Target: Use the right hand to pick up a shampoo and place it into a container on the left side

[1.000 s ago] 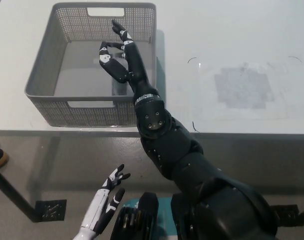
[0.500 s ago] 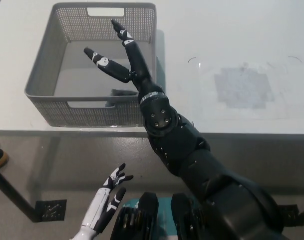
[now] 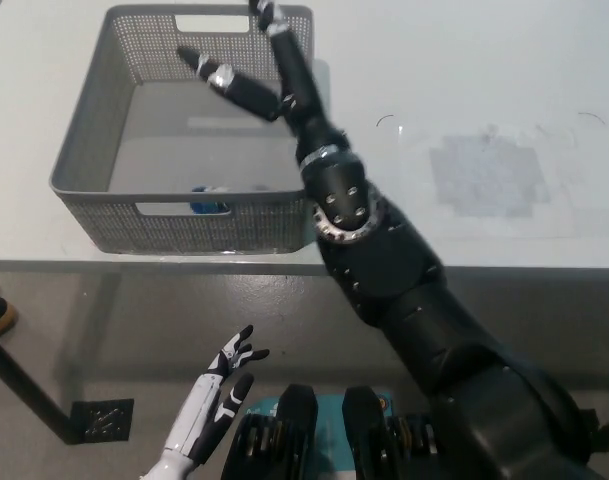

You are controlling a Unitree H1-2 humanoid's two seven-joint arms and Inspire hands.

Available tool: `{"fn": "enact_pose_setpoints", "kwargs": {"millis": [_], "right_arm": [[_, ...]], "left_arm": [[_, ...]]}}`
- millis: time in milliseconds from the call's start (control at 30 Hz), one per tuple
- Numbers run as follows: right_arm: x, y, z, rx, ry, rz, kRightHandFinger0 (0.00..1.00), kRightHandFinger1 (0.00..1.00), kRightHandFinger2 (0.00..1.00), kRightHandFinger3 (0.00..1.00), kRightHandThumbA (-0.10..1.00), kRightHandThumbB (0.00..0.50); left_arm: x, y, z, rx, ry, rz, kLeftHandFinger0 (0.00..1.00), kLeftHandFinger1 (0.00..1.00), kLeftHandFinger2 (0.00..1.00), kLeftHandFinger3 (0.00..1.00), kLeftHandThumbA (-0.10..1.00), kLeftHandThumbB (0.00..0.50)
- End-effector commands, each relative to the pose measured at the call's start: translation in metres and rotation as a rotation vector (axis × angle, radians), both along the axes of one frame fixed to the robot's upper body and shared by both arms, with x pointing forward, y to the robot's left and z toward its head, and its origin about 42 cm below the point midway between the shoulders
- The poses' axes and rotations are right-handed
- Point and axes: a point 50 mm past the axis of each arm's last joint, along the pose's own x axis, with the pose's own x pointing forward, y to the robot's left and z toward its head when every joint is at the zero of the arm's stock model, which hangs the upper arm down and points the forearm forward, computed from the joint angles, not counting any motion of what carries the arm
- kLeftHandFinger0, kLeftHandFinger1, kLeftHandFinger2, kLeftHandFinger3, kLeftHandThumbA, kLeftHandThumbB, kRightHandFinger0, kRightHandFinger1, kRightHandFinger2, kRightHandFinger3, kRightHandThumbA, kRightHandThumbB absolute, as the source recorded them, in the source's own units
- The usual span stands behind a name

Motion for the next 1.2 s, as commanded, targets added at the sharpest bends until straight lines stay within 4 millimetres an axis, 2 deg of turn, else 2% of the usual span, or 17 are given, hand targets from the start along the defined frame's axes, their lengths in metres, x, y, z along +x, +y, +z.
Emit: {"fn": "enact_pose_setpoints", "kwargs": {"millis": [0,67,167,267,333,400,433,500,533,667,700,800,867,933,1000,1100,1167], "right_arm": [[-0.010,-0.029,0.062,0.077,-0.165,0.025,1.00,1.00,1.00,1.00,0.98,0.452],[-0.025,-0.052,0.081,0.140,-0.253,0.013,1.00,1.00,1.00,1.00,0.94,0.426],[-0.054,-0.089,0.095,0.194,-0.339,-0.017,1.00,1.00,1.00,1.00,0.95,0.446],[-0.085,-0.118,0.089,0.273,-0.381,-0.015,1.00,1.00,1.00,1.00,0.92,0.429],[-0.104,-0.139,0.079,0.309,-0.408,-0.007,1.00,1.00,1.00,1.00,0.87,0.429],[-0.122,-0.156,0.064,0.290,-0.429,-0.049,1.00,1.00,1.00,1.00,0.92,0.425],[-0.139,-0.169,0.045,0.284,-0.420,-0.067,1.00,1.00,1.00,1.00,0.90,0.428],[-0.151,-0.176,0.032,0.301,-0.396,-0.073,1.00,1.00,1.00,1.00,0.89,0.448],[-0.164,-0.182,0.016,0.321,-0.359,-0.074,1.00,1.00,1.00,1.00,0.87,0.450],[-0.193,-0.195,-0.035,0.305,-0.287,-0.096,1.00,1.00,1.00,1.00,0.89,0.418],[-0.197,-0.196,-0.046,0.295,-0.269,-0.105,1.00,1.00,1.00,1.00,0.89,0.403],[-0.214,-0.201,-0.082,0.252,-0.166,-0.151,1.00,1.00,1.00,1.00,0.92,0.413],[-0.233,-0.204,-0.124,0.240,-0.049,-0.167,1.00,1.00,1.00,1.00,0.94,0.404],[-0.245,-0.204,-0.151,0.263,0.050,-0.166,1.00,1.00,1.00,1.00,0.92,0.421],[-0.254,-0.205,-0.175,0.284,0.127,-0.141,1.00,1.00,1.00,1.00,0.90,0.407],[-0.267,-0.204,-0.205,0.247,0.211,-0.130,1.00,1.00,1.00,1.00,0.96,0.353],[-0.274,-0.202,-0.221,0.260,0.266,-0.112,1.00,1.00,1.00,1.00,0.92,0.368]], "left_arm": [[0.007,0.002,0.009,-0.012,-0.053,-0.028,1.00,0.98,0.81,1.00,1.00,0.159],[0.008,0.003,0.010,-0.012,-0.055,-0.030,1.00,0.99,0.81,1.00,1.00,0.159],[0.009,0.004,0.011,0.002,-0.062,-0.021,1.00,0.96,0.79,1.00,1.00,0.170],[0.007,0.006,0.011,0.007,-0.061,-0.015,1.00,0.97,0.83,1.00,1.00,0.173],[0.007,0.007,0.011,0.006,-0.058,-0.008,1.00,1.00,0.92,1.00,1.00,0.180],[0.007,0.009,0.011,0.011,-0.061,-0.004,1.00,1.00,0.97,1.00,1.00,0.181],[0.006,0.009,0.010,0.013,-0.063,0.000,1.00,1.00,1.00,1.00,1.00,0.184],[0.008,0.009,0.010,0.010,-0.063,0.004,1.00,1.00,1.00,1.00,1.00,0.189],[0.007,0.010,0.009,-0.007,-0.057,0.009,1.00,1.00,1.00,1.00,1.00,0.201],[0.007,0.009,0.007,-0.047,-0.047,0.030,1.00,1.00,1.00,1.00,1.00,0.205],[0.008,0.008,0.007,-0.053,-0.046,0.034,1.00,1.00,1.00,1.00,1.00,0.212],[0.007,0.009,0.006,-0.065,-0.040,0.037,1.00,1.00,1.00,1.00,1.00,0.214],[0.007,0.008,0.005,-0.076,-0.034,0.043,1.00,1.00,1.00,1.00,1.00,0.232],[0.006,0.008,0.004,-0.081,-0.029,0.045,1.00,1.00,1.00,1.00,1.00,0.232],[0.006,0.009,0.004,-0.084,-0.029,0.048,1.00,1.00,1.00,1.00,1.00,0.229],[0.007,0.010,0.004,-0.091,-0.029,0.053,1.00,1.00,1.00,1.00,1.00,0.221],[0.006,0.009,0.003,-0.090,-0.029,0.054,1.00,1.00,1.00,1.00,1.00,0.208]]}}
